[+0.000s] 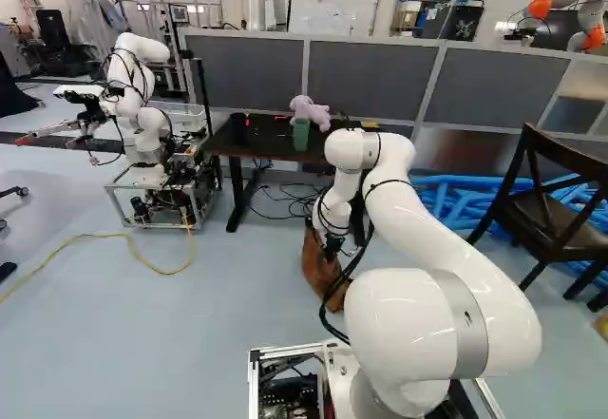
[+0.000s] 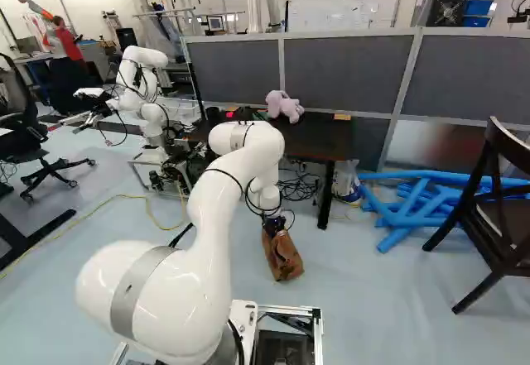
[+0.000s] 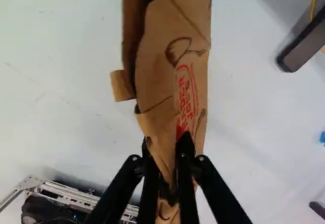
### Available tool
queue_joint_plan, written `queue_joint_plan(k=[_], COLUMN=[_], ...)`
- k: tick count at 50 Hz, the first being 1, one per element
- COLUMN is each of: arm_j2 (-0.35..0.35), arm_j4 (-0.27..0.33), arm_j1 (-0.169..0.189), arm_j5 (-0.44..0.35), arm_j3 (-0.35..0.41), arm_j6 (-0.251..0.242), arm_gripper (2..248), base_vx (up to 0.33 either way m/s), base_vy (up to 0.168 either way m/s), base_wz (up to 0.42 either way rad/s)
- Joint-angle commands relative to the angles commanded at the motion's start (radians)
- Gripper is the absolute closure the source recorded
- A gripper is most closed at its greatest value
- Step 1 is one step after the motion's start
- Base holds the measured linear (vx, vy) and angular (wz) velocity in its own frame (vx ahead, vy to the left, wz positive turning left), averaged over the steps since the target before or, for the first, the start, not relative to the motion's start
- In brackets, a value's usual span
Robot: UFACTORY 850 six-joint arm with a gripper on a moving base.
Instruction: Pick up the bag on the ground and place it on the table
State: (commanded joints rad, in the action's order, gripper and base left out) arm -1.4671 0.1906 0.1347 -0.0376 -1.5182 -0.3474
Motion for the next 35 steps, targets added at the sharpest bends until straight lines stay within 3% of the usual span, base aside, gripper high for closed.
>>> queue_joint_plan(k=[2,3,16,35], arm_j2=[0.000,0.000,0.004,0.068], arm_j4=[0.000,0.000,0.000,0.000], arm_j1=[0.000,0.000,0.000,0.000], arm_j5=[0.000,0.000,0.000,0.000], arm_j3=[0.000,0.000,0.004,0.062], arm_j6=[0.000,0.000,0.000,0.000], arm_gripper=[190,225,229,229], base_vx=[0.000,0.000,0.000,0.000], base_vy=[0.000,0.000,0.000,0.000], base_wz=[0.000,0.000,0.000,0.000])
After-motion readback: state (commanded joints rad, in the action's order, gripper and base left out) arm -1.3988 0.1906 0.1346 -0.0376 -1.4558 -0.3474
